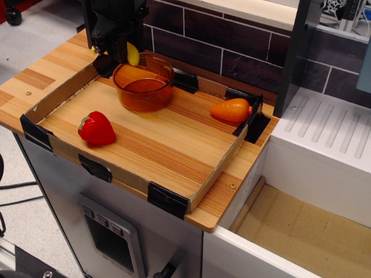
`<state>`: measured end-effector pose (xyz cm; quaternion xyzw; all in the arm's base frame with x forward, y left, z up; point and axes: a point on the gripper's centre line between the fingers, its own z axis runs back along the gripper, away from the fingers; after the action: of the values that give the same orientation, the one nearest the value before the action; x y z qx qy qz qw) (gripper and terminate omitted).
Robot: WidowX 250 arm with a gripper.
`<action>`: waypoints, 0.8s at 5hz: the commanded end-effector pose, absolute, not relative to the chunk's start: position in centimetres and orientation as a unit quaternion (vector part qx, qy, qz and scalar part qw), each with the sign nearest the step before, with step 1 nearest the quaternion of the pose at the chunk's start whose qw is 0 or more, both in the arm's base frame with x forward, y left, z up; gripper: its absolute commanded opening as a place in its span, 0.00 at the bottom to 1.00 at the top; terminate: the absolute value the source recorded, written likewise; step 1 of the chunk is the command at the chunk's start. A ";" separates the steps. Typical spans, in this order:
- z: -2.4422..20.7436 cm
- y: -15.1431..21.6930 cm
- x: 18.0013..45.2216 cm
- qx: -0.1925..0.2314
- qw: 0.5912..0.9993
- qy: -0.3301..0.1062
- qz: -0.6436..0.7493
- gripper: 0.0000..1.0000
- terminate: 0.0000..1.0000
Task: Put banana in pot
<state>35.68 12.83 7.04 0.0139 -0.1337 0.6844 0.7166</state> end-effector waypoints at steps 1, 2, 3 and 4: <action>8.4 12.5 37.8 0.004 0.724 -0.156 0.672 0.00 0.00; 8.8 12.2 37.7 -0.002 0.732 -0.146 0.665 1.00 0.00; 10.3 12.0 37.5 -0.017 0.732 -0.155 0.663 1.00 0.00; 12.9 12.0 37.1 -0.045 0.730 -0.160 0.663 1.00 0.00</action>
<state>36.50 11.02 9.53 -0.0268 -0.1155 0.6670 0.7355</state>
